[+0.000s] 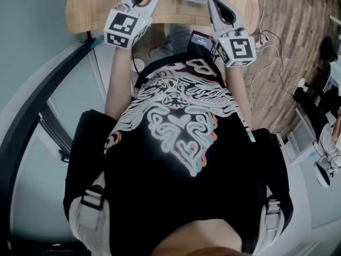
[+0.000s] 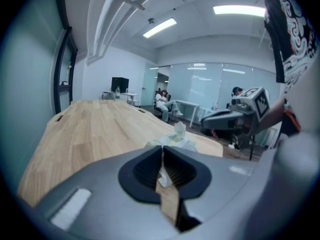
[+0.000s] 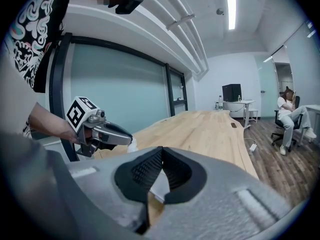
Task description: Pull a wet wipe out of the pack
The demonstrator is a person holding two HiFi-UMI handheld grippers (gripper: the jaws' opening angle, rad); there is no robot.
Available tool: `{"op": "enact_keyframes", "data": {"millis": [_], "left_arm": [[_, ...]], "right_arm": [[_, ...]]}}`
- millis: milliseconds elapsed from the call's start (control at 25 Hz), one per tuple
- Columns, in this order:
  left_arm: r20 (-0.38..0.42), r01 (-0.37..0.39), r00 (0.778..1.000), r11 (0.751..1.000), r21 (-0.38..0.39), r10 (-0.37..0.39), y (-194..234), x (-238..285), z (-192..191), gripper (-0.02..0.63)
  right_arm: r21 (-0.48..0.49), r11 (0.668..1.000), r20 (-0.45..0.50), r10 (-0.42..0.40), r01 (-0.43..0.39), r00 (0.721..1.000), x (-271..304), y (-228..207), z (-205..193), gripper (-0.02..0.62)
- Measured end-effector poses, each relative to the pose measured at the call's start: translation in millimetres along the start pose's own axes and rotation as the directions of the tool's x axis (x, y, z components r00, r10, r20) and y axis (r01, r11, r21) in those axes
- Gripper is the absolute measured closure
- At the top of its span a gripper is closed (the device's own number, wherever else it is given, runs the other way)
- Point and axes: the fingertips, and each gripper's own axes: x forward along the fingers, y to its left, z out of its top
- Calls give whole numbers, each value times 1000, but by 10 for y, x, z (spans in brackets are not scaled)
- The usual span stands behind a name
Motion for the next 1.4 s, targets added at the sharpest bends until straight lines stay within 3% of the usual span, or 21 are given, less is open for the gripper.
{"op": "enact_keyframes", "data": {"millis": [480, 1080, 1400], "left_arm": [[-45, -83, 996, 995, -49, 81, 212, 121, -299, 604], [-18, -119, 993, 992, -47, 118, 294, 229, -179, 468], [-12, -124, 992, 991, -49, 123, 303, 224, -121, 448]], "right_arm": [[10, 1000, -16, -6, 7, 1000, -31, -55, -65, 595], [31, 999, 20, -41, 40, 999, -55, -222, -9, 595], [9, 998, 21, -68, 68, 997, -72, -238, 28, 595]]}}
